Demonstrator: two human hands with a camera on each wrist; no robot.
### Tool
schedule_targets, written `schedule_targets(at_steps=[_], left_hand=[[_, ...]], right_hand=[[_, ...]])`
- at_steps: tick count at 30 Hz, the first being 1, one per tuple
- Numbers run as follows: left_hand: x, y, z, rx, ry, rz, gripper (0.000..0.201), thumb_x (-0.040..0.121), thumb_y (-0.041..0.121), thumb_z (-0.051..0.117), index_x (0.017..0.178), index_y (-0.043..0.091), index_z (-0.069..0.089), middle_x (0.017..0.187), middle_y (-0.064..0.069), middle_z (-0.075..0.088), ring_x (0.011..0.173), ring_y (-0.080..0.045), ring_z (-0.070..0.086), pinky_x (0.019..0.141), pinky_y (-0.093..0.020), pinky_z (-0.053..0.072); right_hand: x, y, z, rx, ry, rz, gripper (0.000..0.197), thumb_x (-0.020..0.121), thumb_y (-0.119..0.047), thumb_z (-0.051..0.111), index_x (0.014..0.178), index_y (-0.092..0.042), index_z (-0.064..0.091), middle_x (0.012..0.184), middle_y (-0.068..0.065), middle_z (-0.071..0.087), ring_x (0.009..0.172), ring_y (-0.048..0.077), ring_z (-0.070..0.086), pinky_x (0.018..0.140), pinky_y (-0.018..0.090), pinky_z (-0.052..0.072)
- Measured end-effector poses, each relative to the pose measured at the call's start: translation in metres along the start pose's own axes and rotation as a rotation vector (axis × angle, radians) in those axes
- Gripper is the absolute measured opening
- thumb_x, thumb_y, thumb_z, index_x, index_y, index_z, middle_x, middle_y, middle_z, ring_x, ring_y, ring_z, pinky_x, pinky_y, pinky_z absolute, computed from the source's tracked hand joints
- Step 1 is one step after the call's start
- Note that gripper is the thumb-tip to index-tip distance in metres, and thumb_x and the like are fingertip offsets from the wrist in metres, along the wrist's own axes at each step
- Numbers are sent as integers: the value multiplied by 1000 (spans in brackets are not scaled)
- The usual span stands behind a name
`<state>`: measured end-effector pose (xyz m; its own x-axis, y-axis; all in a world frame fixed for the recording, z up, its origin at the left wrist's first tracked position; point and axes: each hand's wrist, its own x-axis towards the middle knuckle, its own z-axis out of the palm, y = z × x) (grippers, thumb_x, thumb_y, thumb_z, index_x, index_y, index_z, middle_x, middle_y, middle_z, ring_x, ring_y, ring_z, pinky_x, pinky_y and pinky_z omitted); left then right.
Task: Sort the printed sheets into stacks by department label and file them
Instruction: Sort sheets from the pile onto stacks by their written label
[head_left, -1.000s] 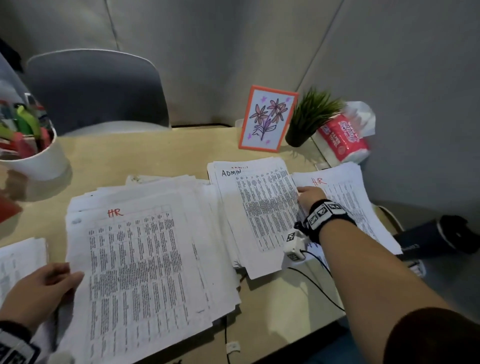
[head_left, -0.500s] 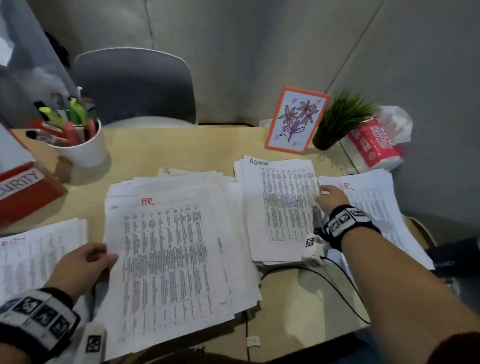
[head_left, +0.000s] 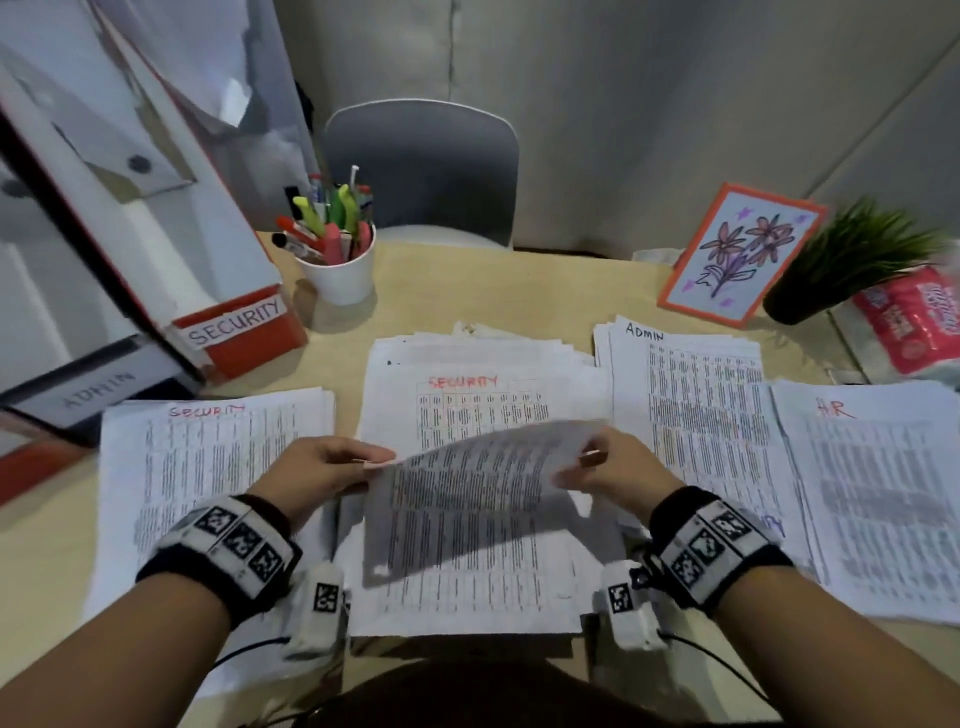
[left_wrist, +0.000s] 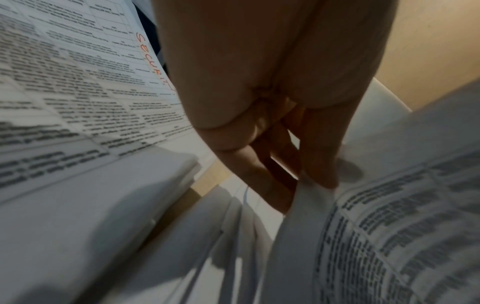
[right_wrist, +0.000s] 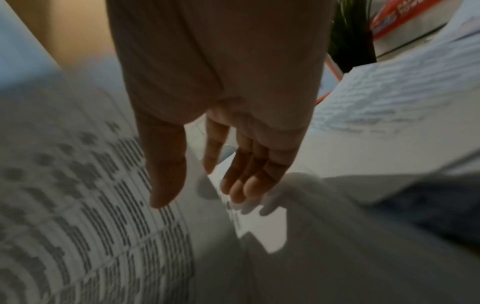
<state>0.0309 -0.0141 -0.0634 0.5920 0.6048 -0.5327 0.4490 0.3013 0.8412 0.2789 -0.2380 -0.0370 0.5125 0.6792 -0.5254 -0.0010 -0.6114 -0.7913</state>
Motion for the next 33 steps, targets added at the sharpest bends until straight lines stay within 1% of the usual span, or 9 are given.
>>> schedule_targets(at_steps=[5, 7, 10, 14, 19, 25, 29, 31, 33], left_hand=[[-8, 8, -6, 84, -128, -35, 43, 76, -25, 51, 58, 7, 74, 89, -7, 76, 86, -13, 71, 67, -16, 53], [-5, 10, -6, 80, -63, -76, 39, 77, -25, 48, 69, 4, 73, 89, -11, 74, 76, -16, 69, 59, -18, 53], [2, 13, -3, 1, 36, -134, 21, 85, -13, 56, 101, -1, 63, 88, -18, 66, 61, -20, 61, 52, -24, 52], [7, 15, 10, -15, 101, -183, 38, 78, 3, 76, 110, 3, 55, 94, -17, 62, 63, -25, 66, 52, -26, 56], [14, 17, 24, 215, 17, -154, 51, 66, 15, 87, 105, 11, 54, 83, -5, 64, 63, -22, 62, 60, -33, 55], [16, 15, 29, 519, 67, -64, 38, 71, 22, 82, 99, 12, 59, 85, 1, 63, 82, -19, 59, 69, -25, 41], [14, 12, 28, 426, 112, -38, 32, 79, 12, 73, 105, 7, 54, 79, -1, 59, 70, -15, 51, 61, -24, 37], [13, 10, 26, 428, 129, -24, 27, 86, 10, 65, 107, 13, 49, 84, 1, 57, 70, -11, 51, 59, -20, 37], [13, 6, 23, 358, 134, -42, 31, 85, 7, 64, 108, 18, 47, 83, -2, 64, 71, -13, 58, 59, -20, 45]], right_hand=[[-9, 7, 17, -89, -41, -150, 26, 76, 12, 66, 79, -13, 74, 104, 0, 66, 97, 12, 63, 81, 12, 49], [-12, 9, 17, -17, -69, -119, 25, 76, 13, 65, 75, -10, 75, 113, 4, 60, 101, 10, 59, 82, 13, 48], [-12, 13, 21, -88, -146, -84, 45, 74, 5, 71, 65, -39, 74, 124, 1, 56, 117, 17, 53, 98, 29, 44], [-21, 11, 31, -141, -135, -119, 49, 72, 2, 76, 58, -44, 71, 130, -7, 48, 123, 8, 45, 103, 28, 36], [-24, 10, 35, -189, -118, -156, 35, 76, 0, 73, 74, -35, 73, 130, -7, 52, 120, 8, 50, 100, 26, 38], [-20, 18, 36, -12, 32, -26, 20, 82, -3, 68, 81, -22, 72, 93, 3, 74, 89, 14, 67, 86, 30, 52], [-19, 21, 36, 65, 94, 16, 26, 86, 6, 55, 83, -16, 69, 83, -4, 72, 77, 3, 66, 70, 15, 49], [-13, 28, 36, 93, 130, 28, 19, 87, 4, 55, 83, -11, 67, 78, -3, 70, 72, 9, 64, 69, 19, 47], [-9, 32, 37, 89, 177, 24, 19, 87, 1, 56, 69, -3, 51, 63, 2, 48, 61, 14, 46, 60, 19, 39]])
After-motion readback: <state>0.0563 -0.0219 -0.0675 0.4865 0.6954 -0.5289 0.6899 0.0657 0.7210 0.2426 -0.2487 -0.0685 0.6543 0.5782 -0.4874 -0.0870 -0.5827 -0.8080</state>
